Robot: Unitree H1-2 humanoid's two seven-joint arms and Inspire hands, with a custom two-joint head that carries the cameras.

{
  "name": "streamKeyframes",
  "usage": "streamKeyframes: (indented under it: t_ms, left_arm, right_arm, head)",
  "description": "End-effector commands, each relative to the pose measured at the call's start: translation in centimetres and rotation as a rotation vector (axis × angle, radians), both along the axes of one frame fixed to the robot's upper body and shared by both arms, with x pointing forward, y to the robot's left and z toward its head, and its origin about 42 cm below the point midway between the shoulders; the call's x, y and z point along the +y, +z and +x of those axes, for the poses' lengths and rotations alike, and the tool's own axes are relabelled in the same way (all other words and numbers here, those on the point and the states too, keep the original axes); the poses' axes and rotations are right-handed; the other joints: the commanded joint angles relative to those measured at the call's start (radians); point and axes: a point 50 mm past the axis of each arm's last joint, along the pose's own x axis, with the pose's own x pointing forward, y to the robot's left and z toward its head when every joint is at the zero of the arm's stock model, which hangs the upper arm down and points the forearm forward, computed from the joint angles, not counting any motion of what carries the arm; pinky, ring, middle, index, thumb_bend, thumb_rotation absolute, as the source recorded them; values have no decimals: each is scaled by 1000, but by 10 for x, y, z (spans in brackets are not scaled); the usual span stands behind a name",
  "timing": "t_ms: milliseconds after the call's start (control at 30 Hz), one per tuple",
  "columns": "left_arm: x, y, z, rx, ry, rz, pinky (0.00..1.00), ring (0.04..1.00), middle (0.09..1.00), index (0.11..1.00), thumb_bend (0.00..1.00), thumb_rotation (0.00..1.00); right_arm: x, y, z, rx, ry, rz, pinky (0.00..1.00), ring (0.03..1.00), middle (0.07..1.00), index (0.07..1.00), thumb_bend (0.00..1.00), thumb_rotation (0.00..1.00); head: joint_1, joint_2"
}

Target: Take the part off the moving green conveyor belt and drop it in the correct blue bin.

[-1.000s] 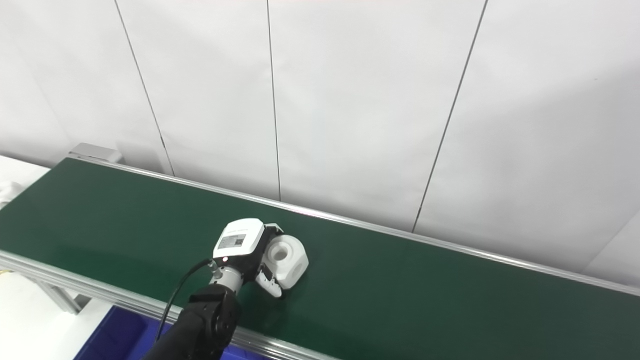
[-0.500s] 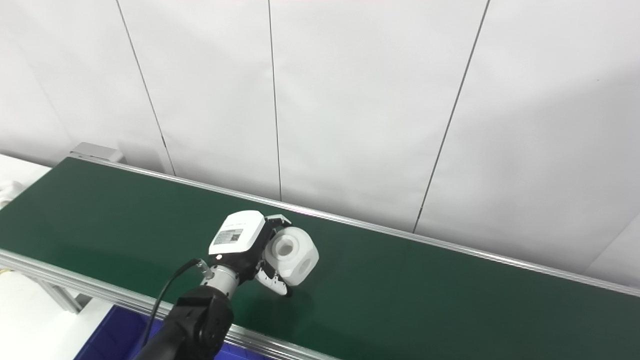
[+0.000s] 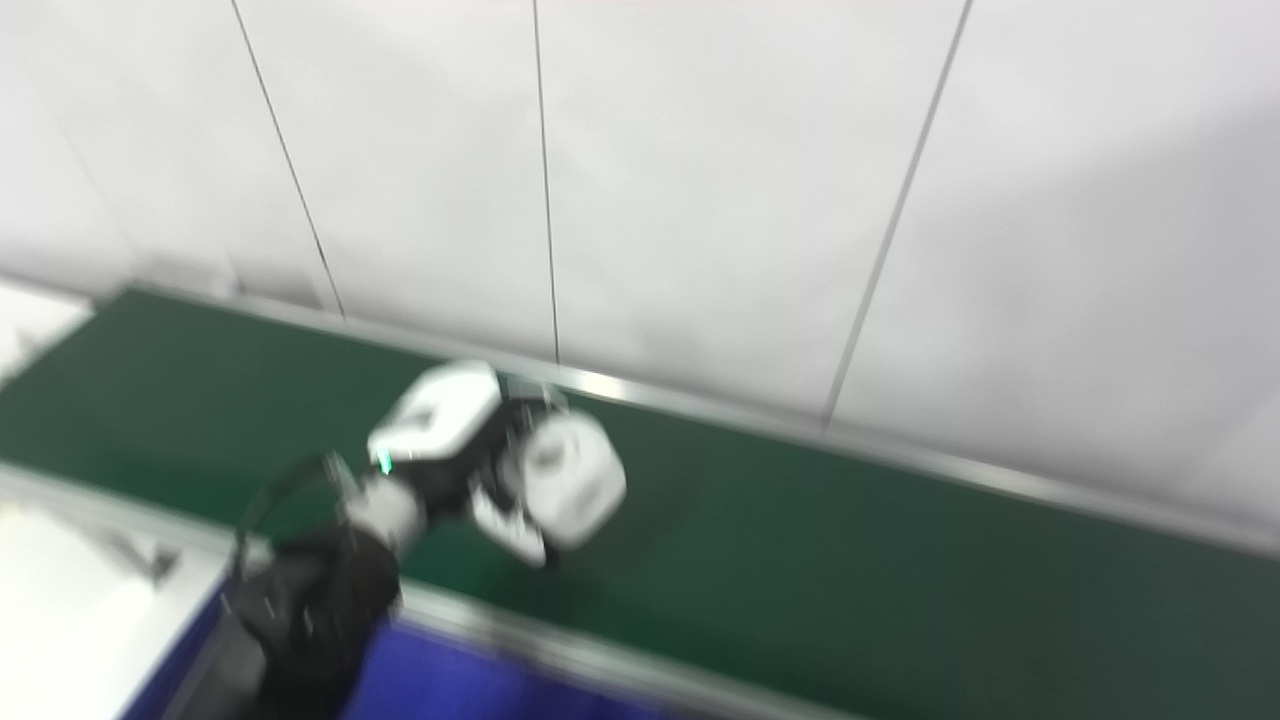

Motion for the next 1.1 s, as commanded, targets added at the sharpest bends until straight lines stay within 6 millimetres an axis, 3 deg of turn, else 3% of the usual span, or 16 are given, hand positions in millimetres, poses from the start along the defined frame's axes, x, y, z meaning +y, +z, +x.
streamKeyframes:
  t_ms: [0, 100, 133, 267, 400, 900, 1067]
  left_arm:
    - [1, 18, -6, -40, -13, 31, 226, 314, 411, 515, 518, 0]
    - [0, 25, -17, -18, -48, 58, 210, 296, 402, 514, 517, 0]
    - [0, 26, -20, -10, -59, 58, 202, 287, 398, 513, 516, 0]
    - [-1, 29, -36, 50, -75, 35, 250, 332, 417, 522, 517, 0]
    - [-1, 25, -50, 89, -88, 34, 229, 308, 408, 517, 517, 0]
    - [-9, -15, -98, 274, -130, 90, 208, 277, 392, 509, 516, 0]
    - [-4, -27, -110, 338, -105, 144, 245, 311, 399, 507, 517, 0]
  right_arm:
    - [3, 9, 0, -33, 11, 15, 876, 908, 937, 962, 883, 999]
    - [0, 15, 0, -54, 7, 20, 867, 900, 928, 955, 883, 992]
    - [-1, 17, 1, -59, 8, 21, 866, 898, 926, 954, 887, 988]
    - [-4, 26, 5, -91, 10, 34, 839, 881, 911, 936, 909, 958]
    - [-4, 34, 7, -119, 14, 44, 815, 872, 901, 926, 892, 943]
    - [-3, 42, 7, -143, 10, 53, 799, 864, 895, 918, 897, 944]
    - [-5, 43, 7, -144, 9, 49, 799, 863, 895, 919, 890, 946]
  head:
    - [1, 1]
    - [12, 69]
    - [12, 69]
    - [21, 135]
    - [23, 164]
    - [48, 183]
    - [55, 183]
